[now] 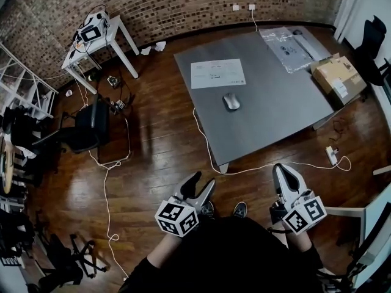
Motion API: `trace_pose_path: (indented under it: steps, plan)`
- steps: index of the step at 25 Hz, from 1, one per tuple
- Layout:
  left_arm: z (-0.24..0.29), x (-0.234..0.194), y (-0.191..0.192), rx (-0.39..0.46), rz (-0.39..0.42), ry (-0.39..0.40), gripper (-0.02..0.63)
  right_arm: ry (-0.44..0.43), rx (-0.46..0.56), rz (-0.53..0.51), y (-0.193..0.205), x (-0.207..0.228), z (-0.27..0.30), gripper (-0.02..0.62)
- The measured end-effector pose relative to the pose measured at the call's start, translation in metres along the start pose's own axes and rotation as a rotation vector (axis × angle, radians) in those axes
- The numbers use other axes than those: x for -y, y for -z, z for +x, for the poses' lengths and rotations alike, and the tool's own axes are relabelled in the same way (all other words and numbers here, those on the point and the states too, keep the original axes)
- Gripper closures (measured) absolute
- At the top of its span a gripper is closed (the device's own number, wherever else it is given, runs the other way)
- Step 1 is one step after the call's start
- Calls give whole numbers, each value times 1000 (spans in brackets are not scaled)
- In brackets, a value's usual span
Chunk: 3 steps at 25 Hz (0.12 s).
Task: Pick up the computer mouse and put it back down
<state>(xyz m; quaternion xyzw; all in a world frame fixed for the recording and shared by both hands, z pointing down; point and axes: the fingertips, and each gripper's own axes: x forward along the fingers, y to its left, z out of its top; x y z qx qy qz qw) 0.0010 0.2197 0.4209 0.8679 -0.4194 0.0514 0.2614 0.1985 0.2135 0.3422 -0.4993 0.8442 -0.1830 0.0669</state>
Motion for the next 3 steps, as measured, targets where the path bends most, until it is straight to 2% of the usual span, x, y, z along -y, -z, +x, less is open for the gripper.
trace_pose_path:
  steps: [3]
  plan:
    - [-5,-13,-2,-3,-2,5,403,2,-4,-7,4,-10,12,597]
